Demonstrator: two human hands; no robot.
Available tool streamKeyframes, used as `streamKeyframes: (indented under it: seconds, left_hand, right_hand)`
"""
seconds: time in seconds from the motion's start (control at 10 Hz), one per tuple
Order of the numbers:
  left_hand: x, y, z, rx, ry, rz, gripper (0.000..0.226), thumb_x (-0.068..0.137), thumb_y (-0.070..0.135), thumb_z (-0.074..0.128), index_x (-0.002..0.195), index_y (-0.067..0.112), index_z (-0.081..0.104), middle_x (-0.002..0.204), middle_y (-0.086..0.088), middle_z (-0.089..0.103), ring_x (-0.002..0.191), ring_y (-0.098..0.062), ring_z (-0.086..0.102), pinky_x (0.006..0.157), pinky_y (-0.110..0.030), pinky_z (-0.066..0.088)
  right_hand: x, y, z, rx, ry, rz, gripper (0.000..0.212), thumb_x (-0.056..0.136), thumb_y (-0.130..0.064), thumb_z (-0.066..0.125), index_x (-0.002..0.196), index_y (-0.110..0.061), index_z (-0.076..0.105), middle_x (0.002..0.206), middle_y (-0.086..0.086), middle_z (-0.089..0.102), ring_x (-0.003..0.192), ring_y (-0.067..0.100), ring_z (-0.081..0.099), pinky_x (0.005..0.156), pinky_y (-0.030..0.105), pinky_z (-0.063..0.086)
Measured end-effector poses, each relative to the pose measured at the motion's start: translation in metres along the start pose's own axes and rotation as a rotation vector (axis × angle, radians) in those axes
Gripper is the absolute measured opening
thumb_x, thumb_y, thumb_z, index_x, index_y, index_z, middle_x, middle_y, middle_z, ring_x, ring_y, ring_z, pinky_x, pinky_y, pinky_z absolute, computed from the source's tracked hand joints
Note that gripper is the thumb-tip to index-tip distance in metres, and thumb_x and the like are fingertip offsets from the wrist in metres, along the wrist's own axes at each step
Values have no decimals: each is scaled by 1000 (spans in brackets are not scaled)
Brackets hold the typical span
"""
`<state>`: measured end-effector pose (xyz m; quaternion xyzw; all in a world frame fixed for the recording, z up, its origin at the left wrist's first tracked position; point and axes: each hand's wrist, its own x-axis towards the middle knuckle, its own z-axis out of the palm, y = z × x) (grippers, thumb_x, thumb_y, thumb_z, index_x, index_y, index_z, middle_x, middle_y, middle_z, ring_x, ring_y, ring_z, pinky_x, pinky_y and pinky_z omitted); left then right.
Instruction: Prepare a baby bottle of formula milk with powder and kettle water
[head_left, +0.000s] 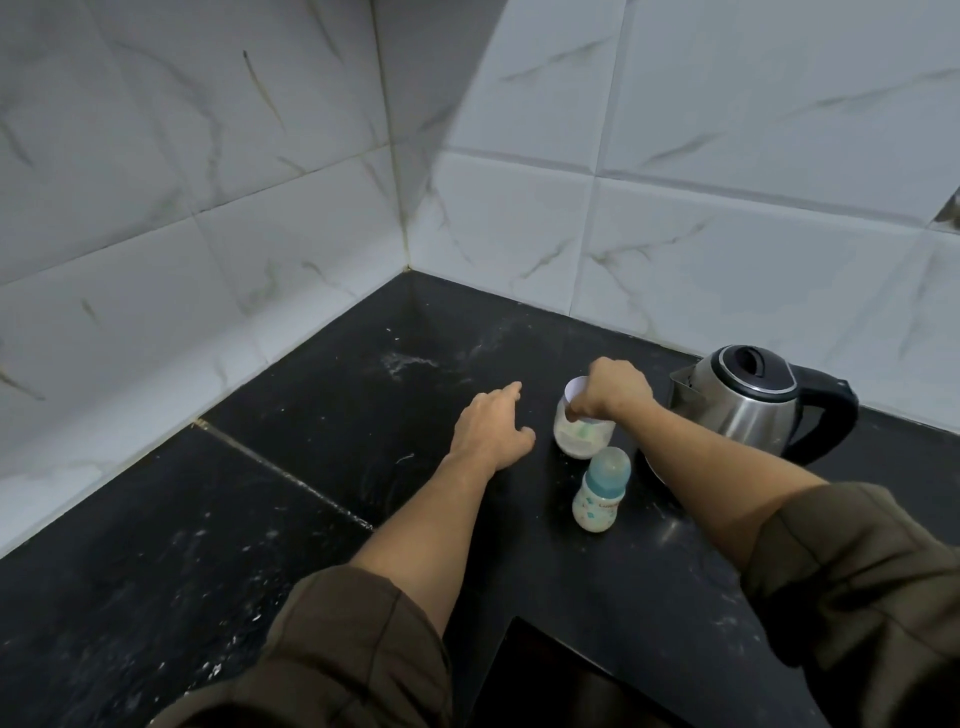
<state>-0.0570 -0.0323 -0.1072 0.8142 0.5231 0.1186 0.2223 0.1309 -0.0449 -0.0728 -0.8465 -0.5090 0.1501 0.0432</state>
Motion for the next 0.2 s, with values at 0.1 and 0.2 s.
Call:
streamKeyframes:
  seconds: [0.1,0.2]
  left_hand:
    - [0,7,1,18,30,-3,72,94,27,65,159,20,35,153,2,53,141,-23,45,110,-43,46]
    - [-1,28,-2,48,193,-6,58,103,31,53,157,14,39,155,-5,50,148,-25,38,117,-43,39]
  right_hand:
    - [2,5,3,-3,-2,2,70,75,-45,87,132,-13,63,119,9,64,100,28,63,72,36,49]
    - [-2,9,-1,34,55,-91,91,83,-63,77,154,-16,44,157,15,43,139,37,49,97,47,52]
